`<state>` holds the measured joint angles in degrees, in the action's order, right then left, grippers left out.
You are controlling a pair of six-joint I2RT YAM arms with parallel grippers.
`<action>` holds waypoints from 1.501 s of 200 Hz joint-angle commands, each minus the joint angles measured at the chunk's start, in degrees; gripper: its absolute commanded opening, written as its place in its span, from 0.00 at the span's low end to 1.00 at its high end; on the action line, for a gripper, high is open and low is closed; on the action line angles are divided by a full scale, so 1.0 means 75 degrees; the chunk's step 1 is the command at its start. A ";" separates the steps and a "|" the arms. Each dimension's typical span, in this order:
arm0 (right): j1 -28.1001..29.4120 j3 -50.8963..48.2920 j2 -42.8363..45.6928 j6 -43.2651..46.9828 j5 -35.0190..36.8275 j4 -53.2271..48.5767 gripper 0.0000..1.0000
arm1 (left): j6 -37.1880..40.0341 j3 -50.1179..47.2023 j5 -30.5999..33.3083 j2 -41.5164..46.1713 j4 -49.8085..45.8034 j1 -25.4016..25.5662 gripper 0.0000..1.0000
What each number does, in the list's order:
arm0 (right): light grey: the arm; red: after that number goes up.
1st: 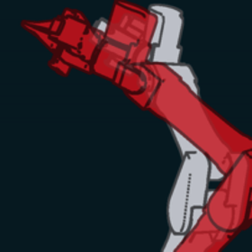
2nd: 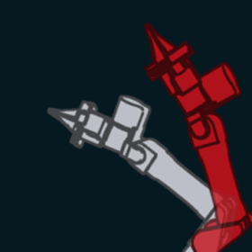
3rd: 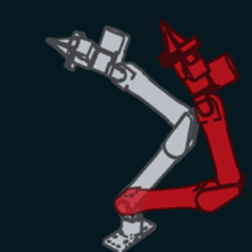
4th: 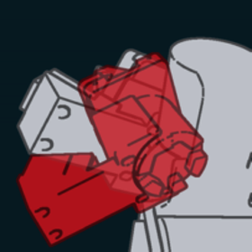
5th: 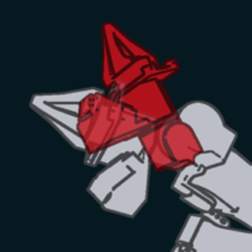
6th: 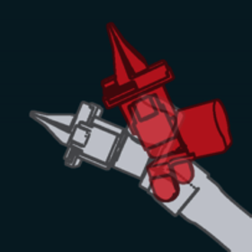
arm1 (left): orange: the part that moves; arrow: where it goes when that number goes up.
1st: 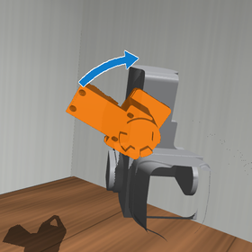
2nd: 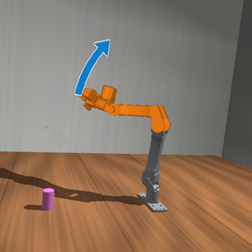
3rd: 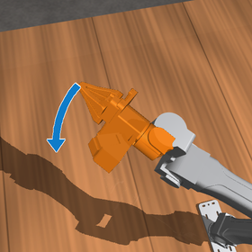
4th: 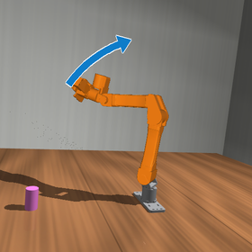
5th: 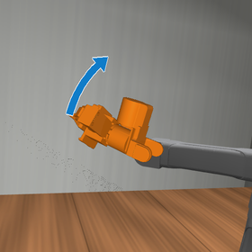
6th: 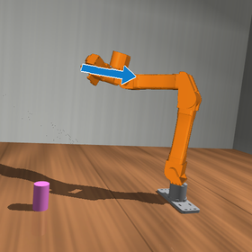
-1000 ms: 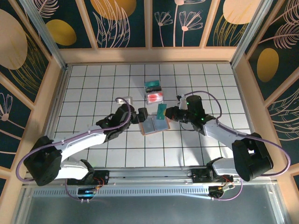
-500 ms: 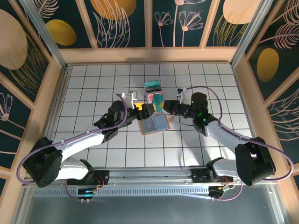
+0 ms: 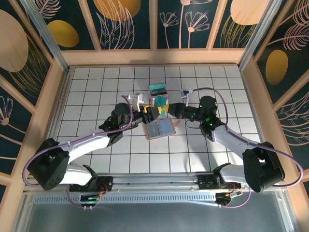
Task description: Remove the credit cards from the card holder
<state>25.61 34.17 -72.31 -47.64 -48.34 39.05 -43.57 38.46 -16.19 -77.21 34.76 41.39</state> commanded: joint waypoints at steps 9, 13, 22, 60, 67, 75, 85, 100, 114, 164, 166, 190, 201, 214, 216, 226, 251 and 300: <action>0.0119 0.0024 -0.0132 -0.0056 -0.0314 0.0434 0.01 | -0.0050 0.0205 -0.0221 -0.0015 0.0568 -0.0092 0.47; 0.0124 0.0025 -0.0148 -0.0047 -0.0317 0.0432 0.01 | -0.0050 0.0203 -0.0215 -0.0016 0.0568 -0.0095 0.45; 0.0147 0.0024 -0.0170 -0.0025 -0.0311 0.0420 0.01 | -0.0054 0.0206 -0.0215 -0.0013 0.0568 -0.0105 0.42; 0.0179 0.0015 -0.0163 0.0068 -0.0207 0.0275 0.06 | 0.0094 0.0247 -0.0132 0.0052 0.0306 -0.0122 0.18; 0.0178 0.0025 -0.0145 0.0109 -0.0158 0.0198 0.07 | 0.0236 0.0297 -0.0068 0.0088 0.0160 -0.0121 0.13; 0.0175 0.0057 -0.0113 0.0193 -0.0080 0.0039 0.10 | 0.0414 0.0369 0.0034 0.0127 -0.0081 -0.0122 0.07; 0.0172 0.0121 -0.0067 0.0332 0.0046 -0.0251 0.15 | 0.0663 0.0484 0.0172 0.0191 -0.0397 -0.0123 0.01; 0.0177 0.0231 0.0023 0.0599 0.0288 -0.0760 0.26 | 0.1149 0.0679 0.0410 0.0286 -0.0945 -0.0133 0.00; 0.0162 0.0346 0.0135 0.0880 0.0564 -0.1297 0.39 | 0.1754 0.0903 0.0644 0.0354 -0.1503 -0.0158 0.00; 0.0169 0.0482 0.0677 0.1493 0.1951 -0.2854 0.51 | 0.4419 0.2247 0.0905 -0.0369 -0.3375 -0.0748 0.00; 0.0165 0.0488 0.0692 0.1513 0.2020 -0.2910 0.51 | 0.4539 0.2253 0.0904 -0.0428 -0.3426 -0.0772 0.00; 0.0161 0.0483 0.1000 0.1637 0.2766 -0.3443 0.53 | 0.5904 0.3365 0.1042 -0.1249 -0.4101 -0.0949 0.00; 0.0154 0.0488 0.1140 0.1680 0.3111 -0.3696 0.68 | 0.6500 0.3830 0.1192 -0.1640 -0.4376 -0.0973 0.00; 0.0154 0.0487 0.1321 0.1722 0.3485 -0.3937 0.70 | 0.7095 0.4359 0.1330 -0.2100 -0.4634 -0.1003 0.00; 0.0150 0.0487 0.1345 0.1731 0.3531 -0.3966 0.70 | 0.7171 0.4428 0.1336 -0.2159 -0.4661 -0.1009 0.00; 0.0154 0.0483 0.1484 0.1756 0.3795 -0.4104 0.71 | 0.7639 0.4812 0.1355 -0.2494 -0.4796 -0.1018 0.00; 0.0152 0.0506 0.1747 0.1792 0.4477 -0.4473 0.72 | 0.8557 0.5680 0.1397 -0.3369 -0.5178 -0.1057 0.00; 0.0146 0.0683 0.1915 0.1875 0.5314 -0.5072 0.78 | 0.9924 0.6959 0.1317 -0.4570 -0.5782 -0.1117 0.00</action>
<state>26.61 36.69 -59.29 -34.81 -14.17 4.34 22.11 86.24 -5.96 -108.68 -4.84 33.74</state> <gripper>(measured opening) 0.727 0.043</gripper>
